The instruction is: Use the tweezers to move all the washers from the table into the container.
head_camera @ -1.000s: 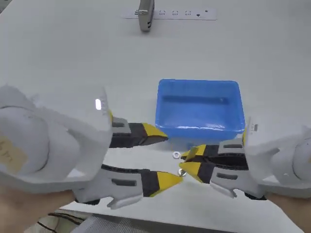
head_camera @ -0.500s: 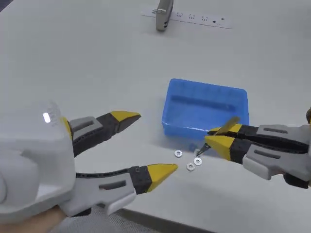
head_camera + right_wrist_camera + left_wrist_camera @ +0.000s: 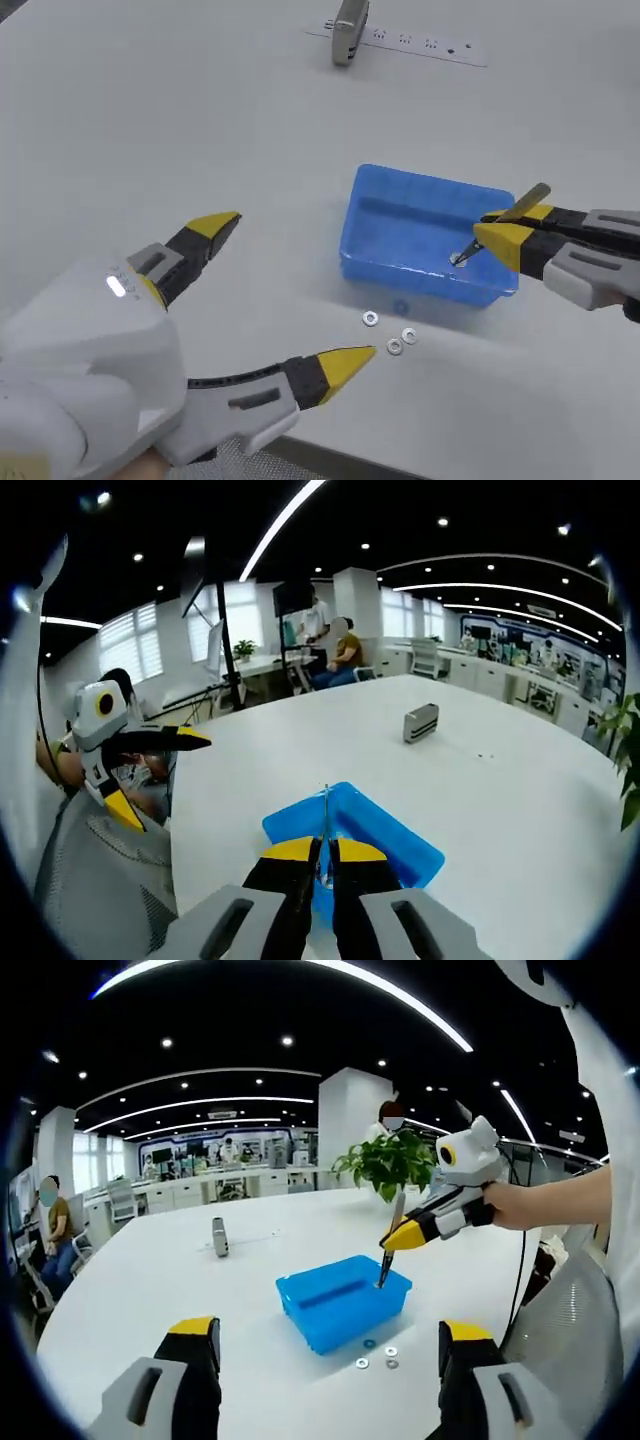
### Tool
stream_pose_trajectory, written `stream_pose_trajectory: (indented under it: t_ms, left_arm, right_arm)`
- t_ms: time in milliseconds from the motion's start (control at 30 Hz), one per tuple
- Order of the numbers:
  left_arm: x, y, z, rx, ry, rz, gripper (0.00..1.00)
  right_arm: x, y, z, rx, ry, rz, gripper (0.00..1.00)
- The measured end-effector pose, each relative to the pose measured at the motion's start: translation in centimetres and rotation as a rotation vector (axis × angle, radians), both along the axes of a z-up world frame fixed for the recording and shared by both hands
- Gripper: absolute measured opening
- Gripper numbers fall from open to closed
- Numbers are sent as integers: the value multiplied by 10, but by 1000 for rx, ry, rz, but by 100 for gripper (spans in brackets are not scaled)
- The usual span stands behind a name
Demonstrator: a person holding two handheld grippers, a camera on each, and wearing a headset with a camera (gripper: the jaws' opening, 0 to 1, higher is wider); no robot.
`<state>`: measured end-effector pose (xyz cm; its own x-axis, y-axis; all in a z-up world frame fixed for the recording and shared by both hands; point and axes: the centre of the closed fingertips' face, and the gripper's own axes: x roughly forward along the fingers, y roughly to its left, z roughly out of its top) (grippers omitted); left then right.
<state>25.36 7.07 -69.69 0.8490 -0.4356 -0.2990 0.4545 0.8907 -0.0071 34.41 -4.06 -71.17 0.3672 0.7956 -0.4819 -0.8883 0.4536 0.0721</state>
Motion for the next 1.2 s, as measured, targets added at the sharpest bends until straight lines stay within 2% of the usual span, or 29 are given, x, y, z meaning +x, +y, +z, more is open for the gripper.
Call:
stream_pose_trajectory:
  t_ms: [100, 300, 333, 500, 600, 767, 1133, 1200]
  left_arm:
    - [2, 5, 3, -4, -21, 22, 99]
    - [1, 3, 3, -22, -22, 15, 99]
    - [1, 3, 3, -22, -23, 11, 99]
    - [0, 0, -3, 9, -1, -10, 99]
    - [-1, -1, -5, -14, 13, -15, 99]
    - [1, 8, -6, -57, 29, 28, 99]
    - [2, 10, -5, -68, 28, 45, 97]
    - [2, 12, -2, -68, 14, 53, 96]
  right_arm:
    - [11, -6, -10, -36, -13, -23, 2]
    - [26, -14, -34, -92, -8, -49, 2]
    - [28, -15, -38, -103, -19, -49, 2]
    - [31, -14, -47, -72, 8, -82, 2]
    - [30, -13, -48, -71, 4, -87, 2]
    - [26, -13, -51, -75, 11, -73, 2]
    - [31, -18, -49, -74, -21, -98, 3]
    - [31, -18, -46, -74, -28, -98, 3]
